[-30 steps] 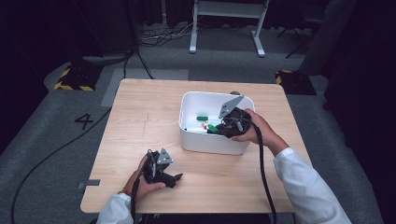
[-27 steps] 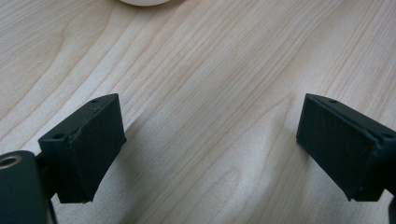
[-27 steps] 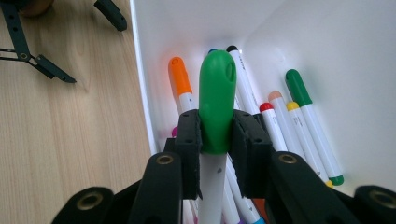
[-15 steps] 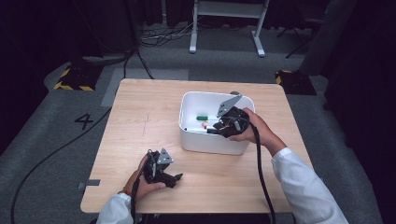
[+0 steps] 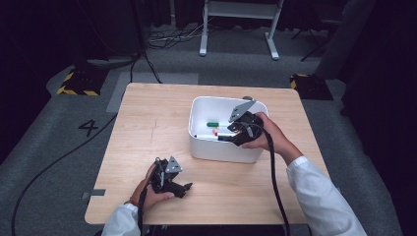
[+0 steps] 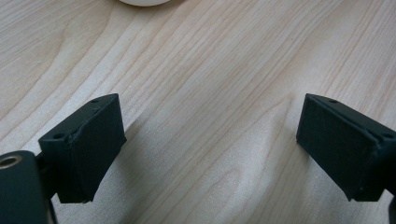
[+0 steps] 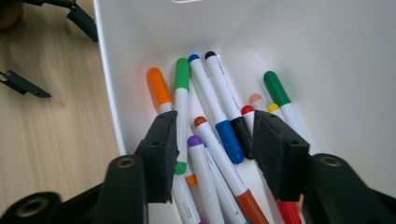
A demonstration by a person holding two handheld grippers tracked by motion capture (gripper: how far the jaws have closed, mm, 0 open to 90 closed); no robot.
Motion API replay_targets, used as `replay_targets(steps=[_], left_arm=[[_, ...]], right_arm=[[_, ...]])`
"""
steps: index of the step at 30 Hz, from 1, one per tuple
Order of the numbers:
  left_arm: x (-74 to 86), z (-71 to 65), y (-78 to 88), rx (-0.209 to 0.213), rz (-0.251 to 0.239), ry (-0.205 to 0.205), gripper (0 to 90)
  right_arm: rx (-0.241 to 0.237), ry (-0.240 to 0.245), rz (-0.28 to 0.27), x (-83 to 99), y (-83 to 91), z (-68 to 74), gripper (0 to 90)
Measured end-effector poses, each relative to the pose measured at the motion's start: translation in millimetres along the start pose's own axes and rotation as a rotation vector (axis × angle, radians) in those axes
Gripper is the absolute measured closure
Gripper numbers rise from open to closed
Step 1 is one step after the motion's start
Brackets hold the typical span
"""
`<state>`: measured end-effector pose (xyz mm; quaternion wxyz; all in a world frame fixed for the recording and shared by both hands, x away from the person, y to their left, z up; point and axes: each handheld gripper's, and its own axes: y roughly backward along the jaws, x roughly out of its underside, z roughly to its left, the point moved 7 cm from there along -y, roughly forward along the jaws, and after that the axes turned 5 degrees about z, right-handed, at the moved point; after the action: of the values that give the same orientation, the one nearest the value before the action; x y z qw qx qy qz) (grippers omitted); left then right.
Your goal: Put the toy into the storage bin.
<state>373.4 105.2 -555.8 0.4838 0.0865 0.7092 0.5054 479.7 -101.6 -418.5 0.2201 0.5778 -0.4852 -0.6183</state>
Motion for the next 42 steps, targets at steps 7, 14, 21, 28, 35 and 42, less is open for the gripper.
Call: replay_targets(steps=[7, 14, 21, 28, 35, 42], left_arm=[[0.0, 0.0, -0.1, 0.001, 0.0, 0.0, 8.0], [0.0, -0.1, -0.1, 0.001, -0.001, 0.001, 8.0], [0.0, 0.0, -0.1, 0.001, 0.0, 0.0, 8.0], [0.0, 0.0, -0.1, 0.001, 0.0, 0.0, 8.0], [0.0, -0.1, 0.0, 0.001, 0.0, 0.0, 8.0], [0.0, 0.0, 0.0, 0.0, 0.0, 0.0, 8.0]], right_arm=[[0.068, -0.046, -0.02, 2.7, 5.7, -9.5, 25.7], [0.112, -0.042, -0.076, 2.0, 22.9, -9.9, 21.9], [0.136, -0.052, -0.159, 5.6, 50.1, -8.9, 21.1], [0.17, -0.083, -0.213, 19.9, 78.6, -10.3, 21.2], [0.216, -0.105, -0.242, 45.3, 106.0, -9.9, 21.9], [0.254, -0.13, -0.233, 78.6, 121.1, -9.3, 21.9]])
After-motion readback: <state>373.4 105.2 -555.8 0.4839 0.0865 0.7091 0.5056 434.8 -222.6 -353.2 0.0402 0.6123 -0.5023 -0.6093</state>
